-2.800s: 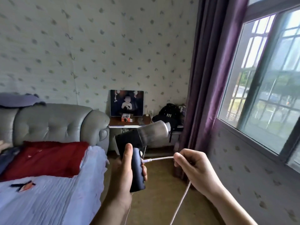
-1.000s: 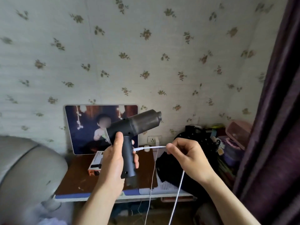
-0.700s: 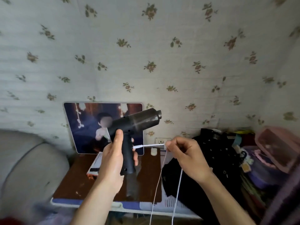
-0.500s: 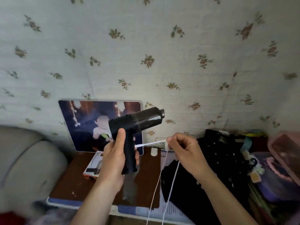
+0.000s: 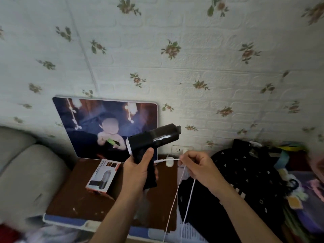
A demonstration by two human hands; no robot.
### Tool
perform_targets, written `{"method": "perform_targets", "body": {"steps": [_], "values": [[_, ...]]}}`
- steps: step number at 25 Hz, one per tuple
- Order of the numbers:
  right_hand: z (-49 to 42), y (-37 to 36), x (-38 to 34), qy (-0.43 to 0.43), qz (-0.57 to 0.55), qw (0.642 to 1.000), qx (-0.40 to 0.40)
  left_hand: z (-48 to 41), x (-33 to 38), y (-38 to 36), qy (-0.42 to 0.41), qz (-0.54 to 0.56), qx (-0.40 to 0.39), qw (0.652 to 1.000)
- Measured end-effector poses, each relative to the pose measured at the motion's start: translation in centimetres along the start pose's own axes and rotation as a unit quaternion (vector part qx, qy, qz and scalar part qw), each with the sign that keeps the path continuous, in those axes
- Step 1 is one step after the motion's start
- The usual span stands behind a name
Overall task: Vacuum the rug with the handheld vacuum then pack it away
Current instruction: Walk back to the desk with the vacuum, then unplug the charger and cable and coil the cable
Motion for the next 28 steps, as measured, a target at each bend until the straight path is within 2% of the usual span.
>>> {"method": "perform_targets", "body": {"steps": [7,11,16,19,23,28], "values": [[-3.3,-3.6,1.5,-0.034,0.076,0.996,0.020,-5.9,-2.1,2.8,0.025,0.020,-0.040,0.999],[-4.7,-5.3,3.7,-0.052,0.116,0.992,0.006,-7.6,-4.8,3.4,0.069,-0.019,-0.070,0.995],[-6.0,-8.3,7.6,-0.065,0.140,0.988,-0.028,-10.2,-8.2,4.9,0.094,-0.059,-0.042,0.993],[-6.5,-9.4,10.0,-0.087,0.132,0.987,-0.033,-10.7,-10.4,5.4,0.097,-0.061,-0.023,0.993],[-6.7,-11.0,13.2,-0.103,0.116,0.983,-0.096,-10.8,-13.2,6.5,0.112,-0.089,0.003,0.990],[-6.3,-11.7,15.8,-0.111,0.105,0.980,-0.127,-11.3,-15.4,7.1,0.137,-0.119,-0.042,0.983]]}}
Point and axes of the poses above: each hand's wrist, its own z-axis away from the middle knuckle, its own y-axis out of the back of the hand, x = y × z, the point moved 4 cm from there along -z, towards the middle knuckle, and after that the axes turned 11 degrees about z, right-handed, at the moved point
